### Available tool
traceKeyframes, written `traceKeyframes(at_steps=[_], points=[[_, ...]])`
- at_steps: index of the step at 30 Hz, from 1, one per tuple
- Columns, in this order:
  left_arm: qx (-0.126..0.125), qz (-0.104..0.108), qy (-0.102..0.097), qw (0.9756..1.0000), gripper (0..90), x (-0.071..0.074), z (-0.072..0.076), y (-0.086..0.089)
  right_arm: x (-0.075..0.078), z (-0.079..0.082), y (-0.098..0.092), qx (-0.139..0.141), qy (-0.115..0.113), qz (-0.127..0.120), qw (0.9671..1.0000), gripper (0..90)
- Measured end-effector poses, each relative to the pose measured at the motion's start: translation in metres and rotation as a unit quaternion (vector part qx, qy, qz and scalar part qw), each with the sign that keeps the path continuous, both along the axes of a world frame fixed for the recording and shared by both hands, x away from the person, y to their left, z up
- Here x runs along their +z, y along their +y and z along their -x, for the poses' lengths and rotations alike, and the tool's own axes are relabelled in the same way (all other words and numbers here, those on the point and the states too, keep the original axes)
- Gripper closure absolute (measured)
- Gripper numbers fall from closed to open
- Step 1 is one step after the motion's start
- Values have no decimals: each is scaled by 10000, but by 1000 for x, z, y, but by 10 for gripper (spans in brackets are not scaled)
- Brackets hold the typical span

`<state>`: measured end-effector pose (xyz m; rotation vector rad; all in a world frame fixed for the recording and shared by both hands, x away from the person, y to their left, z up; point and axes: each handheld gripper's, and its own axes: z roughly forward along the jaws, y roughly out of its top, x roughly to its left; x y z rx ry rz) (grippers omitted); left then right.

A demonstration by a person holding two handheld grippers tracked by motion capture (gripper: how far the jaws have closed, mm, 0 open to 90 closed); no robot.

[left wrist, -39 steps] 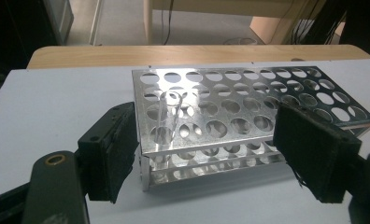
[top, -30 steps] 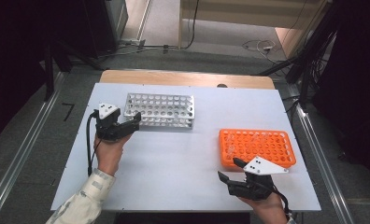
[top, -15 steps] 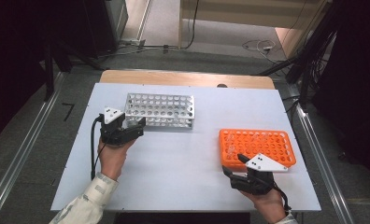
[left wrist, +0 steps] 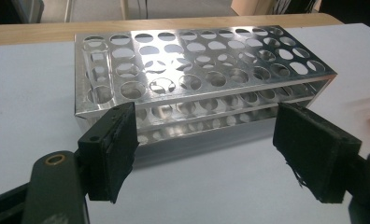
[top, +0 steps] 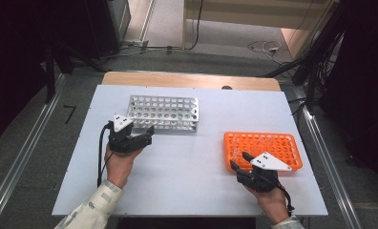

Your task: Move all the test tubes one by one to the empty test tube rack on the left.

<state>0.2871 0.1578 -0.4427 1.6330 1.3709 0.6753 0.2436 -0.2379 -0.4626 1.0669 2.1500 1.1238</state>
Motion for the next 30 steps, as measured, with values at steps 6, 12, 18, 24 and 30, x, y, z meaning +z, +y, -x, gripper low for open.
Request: traceKeyframes(at_steps=[6, 12, 18, 24, 30], points=[[-1, -9, 14, 10000, 220, -1, 0, -1, -8, -8, 1, -13, 62, 15, 10000, 579], [-11, -41, 27, 10000, 220, -2, 0, -1, -11, -10, 1, 9, 77, -26, 10000, 615], [-37, -74, 60, 9999, 219, -3, 0, -3, -13, -11, 3, 44, 77, 35, 10000, 678], [-62, -82, 63, 9999, 216, -3, 0, -5, -14, -11, 3, 62, 28, 65, 10000, 707], [-67, -77, 61, 9999, 216, -3, 0, -4, -13, -10, 4, 76, 5, 65, 9999, 726]])
